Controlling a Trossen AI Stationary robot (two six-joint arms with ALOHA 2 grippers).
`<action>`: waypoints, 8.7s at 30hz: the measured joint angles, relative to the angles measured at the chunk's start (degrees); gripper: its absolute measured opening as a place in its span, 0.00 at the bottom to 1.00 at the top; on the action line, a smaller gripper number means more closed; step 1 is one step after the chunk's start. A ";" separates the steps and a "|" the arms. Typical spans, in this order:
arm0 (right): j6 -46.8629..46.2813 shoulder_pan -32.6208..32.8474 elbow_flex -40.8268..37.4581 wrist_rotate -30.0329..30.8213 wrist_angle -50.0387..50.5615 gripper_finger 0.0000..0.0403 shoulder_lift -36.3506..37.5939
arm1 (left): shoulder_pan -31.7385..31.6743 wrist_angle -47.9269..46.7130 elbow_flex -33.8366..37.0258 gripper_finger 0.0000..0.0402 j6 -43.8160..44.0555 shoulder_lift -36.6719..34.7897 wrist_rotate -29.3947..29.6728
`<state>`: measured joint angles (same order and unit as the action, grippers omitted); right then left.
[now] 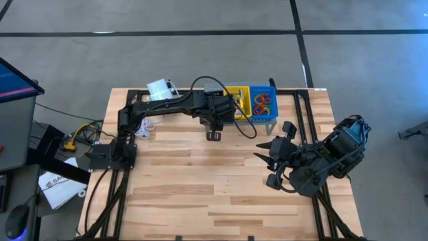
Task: Pick & Place Office Desk Supplies
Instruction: Put the black bin on the shelf, then adjust the blue bin
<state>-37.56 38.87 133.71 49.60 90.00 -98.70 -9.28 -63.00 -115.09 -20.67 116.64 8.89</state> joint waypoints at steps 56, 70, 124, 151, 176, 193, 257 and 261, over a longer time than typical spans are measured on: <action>-1.03 0.00 0.02 -0.04 -0.04 0.26 0.02 | 0.20 -4.66 2.71 0.34 -16.18 0.02 -0.01; -0.87 0.00 0.02 -0.04 -0.02 0.26 0.02 | 0.13 -4.11 2.69 0.02 -17.99 0.00 1.23; 0.03 -0.74 0.02 -0.24 0.02 0.26 0.02 | 0.26 -6.44 2.64 0.49 -10.34 -4.89 9.04; 6.12 -14.37 0.02 -7.88 0.00 0.18 0.11 | -5.98 -3.80 2.69 0.48 -2.82 -23.37 7.86; 19.57 -43.71 -0.22 -28.94 -0.03 0.00 5.21 | -25.70 40.16 48.34 0.48 9.22 -52.43 -14.96; 16.93 -64.34 -40.57 -33.48 -10.24 0.00 28.86 | -31.13 49.54 56.16 0.44 12.42 -52.29 -18.81; 27.06 -90.71 -60.89 -43.80 -21.88 0.00 24.90 | -31.63 48.00 56.17 0.41 13.08 -49.90 -22.63; 27.08 -90.71 -60.89 -43.82 -22.08 0.00 24.98 | -31.63 48.02 56.17 0.41 13.03 -49.90 -22.63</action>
<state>-10.48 -51.83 72.82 5.78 67.92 -73.71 -40.91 -14.98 -58.92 -7.64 66.74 -13.74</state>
